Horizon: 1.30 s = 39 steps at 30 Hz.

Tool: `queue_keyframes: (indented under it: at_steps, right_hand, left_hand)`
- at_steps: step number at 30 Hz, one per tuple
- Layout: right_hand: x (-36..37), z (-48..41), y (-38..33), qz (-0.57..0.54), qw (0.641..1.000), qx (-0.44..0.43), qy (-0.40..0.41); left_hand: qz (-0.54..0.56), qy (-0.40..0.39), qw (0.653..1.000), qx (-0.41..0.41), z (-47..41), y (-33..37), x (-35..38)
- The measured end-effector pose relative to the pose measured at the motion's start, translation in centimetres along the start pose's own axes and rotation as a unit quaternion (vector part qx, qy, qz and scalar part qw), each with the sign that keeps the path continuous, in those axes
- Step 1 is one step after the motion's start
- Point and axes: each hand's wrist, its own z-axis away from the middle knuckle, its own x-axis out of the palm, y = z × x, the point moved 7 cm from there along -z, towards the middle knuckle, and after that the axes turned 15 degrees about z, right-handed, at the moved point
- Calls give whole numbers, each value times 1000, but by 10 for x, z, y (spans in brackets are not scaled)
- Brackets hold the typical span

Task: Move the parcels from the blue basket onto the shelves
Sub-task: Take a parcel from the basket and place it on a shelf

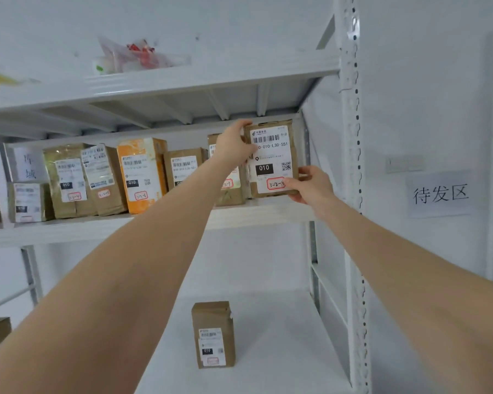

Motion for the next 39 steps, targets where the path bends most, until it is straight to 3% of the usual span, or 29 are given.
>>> queue_keyframes:
  at_steps: [6, 11, 18, 22, 26, 31, 39]
  right_hand:
    - [-24, -52, 9, 78, 996, -33, 6]
    - [-28, -78, 32, 206, 977, -58, 9]
    - [-21, -101, 55, 387, 921, -50, 7]
    - [-22, -107, 62, 426, 904, -24, 11]
    - [-21, -108, 62, 443, 897, -9, 12]
    - [-22, -104, 57, 461, 886, -14, 36]
    - [-18, -100, 51, 477, 875, -49, 61]
  left_hand:
    - [-17, 13, 1000, 9, -34, 1, 46]
    - [-18, 5, 1000, -13, -52, -24, 84]
    - [-5, -17, 999, -48, -74, -62, 113]
    - [-12, -30, 998, -56, -83, -76, 122]
    - [-98, -50, 994, -15, -92, -73, 128]
    - [-257, -78, 962, 57, -96, -59, 136]
    - [-325, -94, 938, 80, -98, -57, 143]
